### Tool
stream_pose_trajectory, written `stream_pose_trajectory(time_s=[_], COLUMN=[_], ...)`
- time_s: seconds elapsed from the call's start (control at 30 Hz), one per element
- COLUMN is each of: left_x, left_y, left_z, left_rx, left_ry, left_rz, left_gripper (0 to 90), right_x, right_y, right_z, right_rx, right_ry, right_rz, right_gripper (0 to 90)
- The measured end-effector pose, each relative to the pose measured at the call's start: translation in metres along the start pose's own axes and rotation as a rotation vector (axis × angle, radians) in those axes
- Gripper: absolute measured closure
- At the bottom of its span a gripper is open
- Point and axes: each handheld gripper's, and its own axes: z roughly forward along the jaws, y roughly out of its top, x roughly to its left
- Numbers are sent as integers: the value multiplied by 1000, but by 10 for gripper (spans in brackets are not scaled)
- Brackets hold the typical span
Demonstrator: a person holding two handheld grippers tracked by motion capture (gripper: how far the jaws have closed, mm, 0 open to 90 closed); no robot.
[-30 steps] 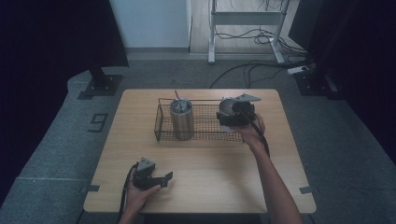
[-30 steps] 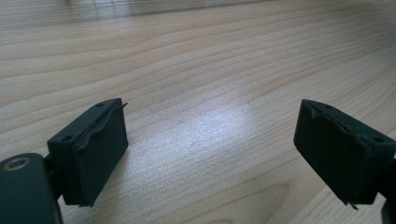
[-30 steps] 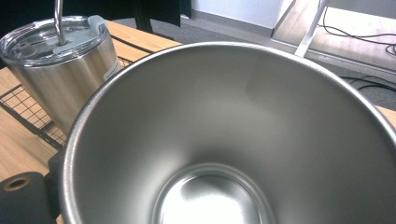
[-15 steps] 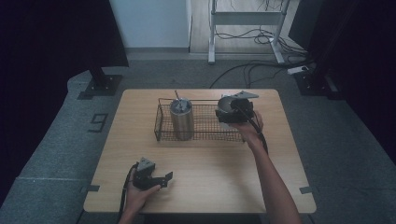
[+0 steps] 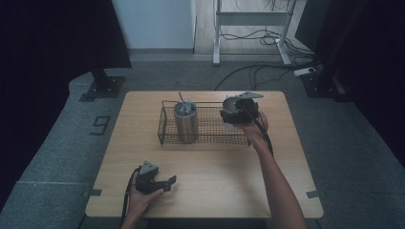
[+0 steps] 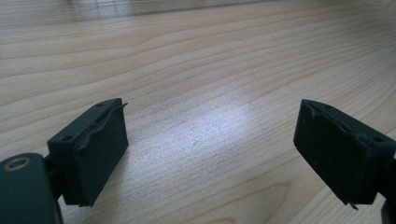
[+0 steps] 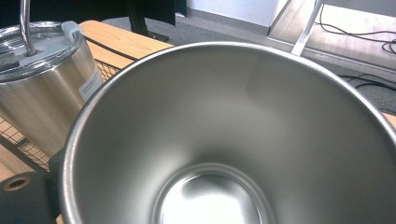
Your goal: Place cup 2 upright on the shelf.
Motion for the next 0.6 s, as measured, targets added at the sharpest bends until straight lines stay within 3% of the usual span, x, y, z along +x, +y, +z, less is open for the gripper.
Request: stream_pose_trajectory(time_s=[0.6], left_x=[0], left_y=[0], left_z=[0], left_rx=[1], left_ry=[0], left_rz=[1], left_gripper=[100], right_x=[-3], right_y=[-12], right_z=[27], right_rx=[38], right_ry=[-8], right_rz=[29], right_gripper=[67])
